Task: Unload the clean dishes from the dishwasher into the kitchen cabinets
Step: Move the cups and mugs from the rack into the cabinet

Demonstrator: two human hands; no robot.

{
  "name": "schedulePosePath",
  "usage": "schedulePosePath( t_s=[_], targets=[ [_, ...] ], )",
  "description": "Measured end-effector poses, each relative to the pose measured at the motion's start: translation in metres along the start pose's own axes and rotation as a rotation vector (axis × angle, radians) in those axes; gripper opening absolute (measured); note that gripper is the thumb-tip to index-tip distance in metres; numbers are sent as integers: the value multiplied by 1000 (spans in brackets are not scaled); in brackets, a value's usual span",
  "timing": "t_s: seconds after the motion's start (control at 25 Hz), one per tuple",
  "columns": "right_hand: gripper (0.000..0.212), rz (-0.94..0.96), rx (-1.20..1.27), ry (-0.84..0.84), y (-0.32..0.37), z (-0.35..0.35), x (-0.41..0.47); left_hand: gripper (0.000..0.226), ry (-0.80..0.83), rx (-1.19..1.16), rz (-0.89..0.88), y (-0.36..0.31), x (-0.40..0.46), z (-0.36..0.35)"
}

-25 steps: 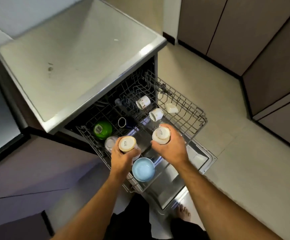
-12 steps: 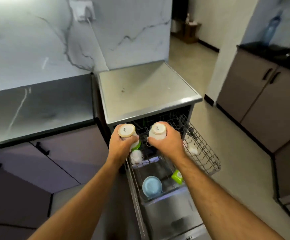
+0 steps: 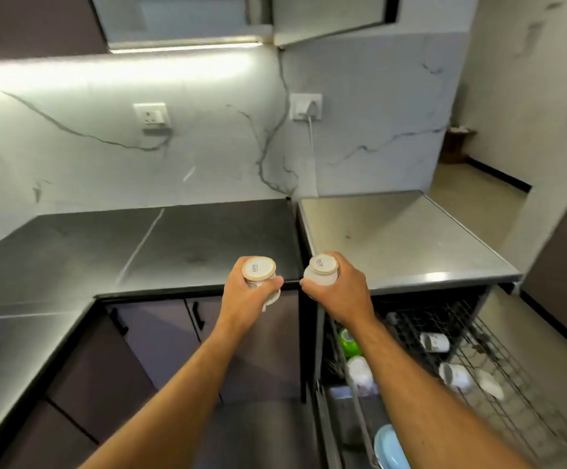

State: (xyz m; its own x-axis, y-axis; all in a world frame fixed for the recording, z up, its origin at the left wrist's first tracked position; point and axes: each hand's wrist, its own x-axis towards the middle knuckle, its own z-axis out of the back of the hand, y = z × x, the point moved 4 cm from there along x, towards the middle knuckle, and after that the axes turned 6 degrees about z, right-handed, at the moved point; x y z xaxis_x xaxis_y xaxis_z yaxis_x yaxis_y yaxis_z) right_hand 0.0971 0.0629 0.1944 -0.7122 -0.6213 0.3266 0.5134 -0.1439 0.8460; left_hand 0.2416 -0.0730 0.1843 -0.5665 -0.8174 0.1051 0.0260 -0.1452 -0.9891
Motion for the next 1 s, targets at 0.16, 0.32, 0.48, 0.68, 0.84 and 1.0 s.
schedulePosePath(
  t_s=[0.16,0.32,0.48,0.68,0.84,1.0],
  targets=[
    [34,44,73,-9,63,-68,31,37,-46,22,-73,-31,36,85],
    [31,133,80,-28,129,-119,75,41,-107,16,-108,-68,85,145],
    [27,220,51,-54,177,-134,116,35,-166,-21,-135,-104,131,174],
    [31,325,51,-107,223,-129,202,33,-163,-63,-209,-156,214,178],
    [29,383,93,-168,241,-124,276,31,-174,-27,-296,-203,277,170],
    [29,412,113,-222,253,-124,355,26,-195,-91,-328,-246,345,158]
  ],
)
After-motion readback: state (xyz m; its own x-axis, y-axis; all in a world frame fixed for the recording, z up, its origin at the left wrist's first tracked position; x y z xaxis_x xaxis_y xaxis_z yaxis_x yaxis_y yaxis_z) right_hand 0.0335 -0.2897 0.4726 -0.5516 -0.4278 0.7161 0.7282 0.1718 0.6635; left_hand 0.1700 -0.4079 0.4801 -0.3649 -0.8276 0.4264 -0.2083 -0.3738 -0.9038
